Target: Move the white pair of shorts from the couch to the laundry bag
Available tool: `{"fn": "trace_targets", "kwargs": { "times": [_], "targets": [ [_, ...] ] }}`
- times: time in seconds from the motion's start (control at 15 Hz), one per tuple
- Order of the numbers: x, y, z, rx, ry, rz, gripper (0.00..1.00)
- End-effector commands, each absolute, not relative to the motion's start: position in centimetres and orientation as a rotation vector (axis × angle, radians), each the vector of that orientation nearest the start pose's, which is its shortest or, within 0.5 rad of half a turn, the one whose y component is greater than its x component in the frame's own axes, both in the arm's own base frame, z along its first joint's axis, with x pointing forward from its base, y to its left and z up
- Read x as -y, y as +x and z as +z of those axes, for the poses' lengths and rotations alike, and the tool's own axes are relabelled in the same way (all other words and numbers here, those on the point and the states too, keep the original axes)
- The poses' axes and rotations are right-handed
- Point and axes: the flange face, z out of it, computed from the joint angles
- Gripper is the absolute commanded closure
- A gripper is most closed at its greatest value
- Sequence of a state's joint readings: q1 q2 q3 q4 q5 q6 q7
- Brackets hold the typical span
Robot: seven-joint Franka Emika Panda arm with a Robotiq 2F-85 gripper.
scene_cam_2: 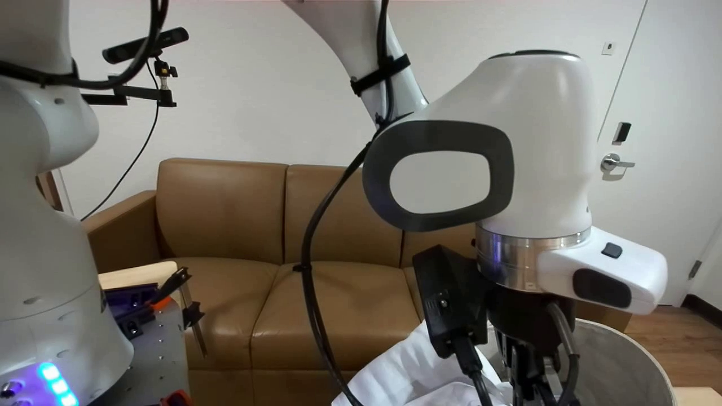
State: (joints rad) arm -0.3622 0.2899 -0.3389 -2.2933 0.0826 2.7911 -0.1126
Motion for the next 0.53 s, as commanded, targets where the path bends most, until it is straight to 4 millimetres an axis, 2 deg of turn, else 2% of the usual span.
{"fn": "trace_targets", "kwargs": {
  "times": [0.0, 0.2, 0.33, 0.47],
  "targets": [
    [37.3, 43.2, 20.1, -1.052, -3.045, -0.293, 0.93],
    [38.5, 44.3, 15.2, -1.063, -3.058, -0.326, 0.93],
    [38.8, 44.7, 11.5, -1.028, -3.119, -0.415, 0.94],
    [38.8, 45.1, 7.4, -0.984, -3.167, -0.416, 0.93]
  ]
}}
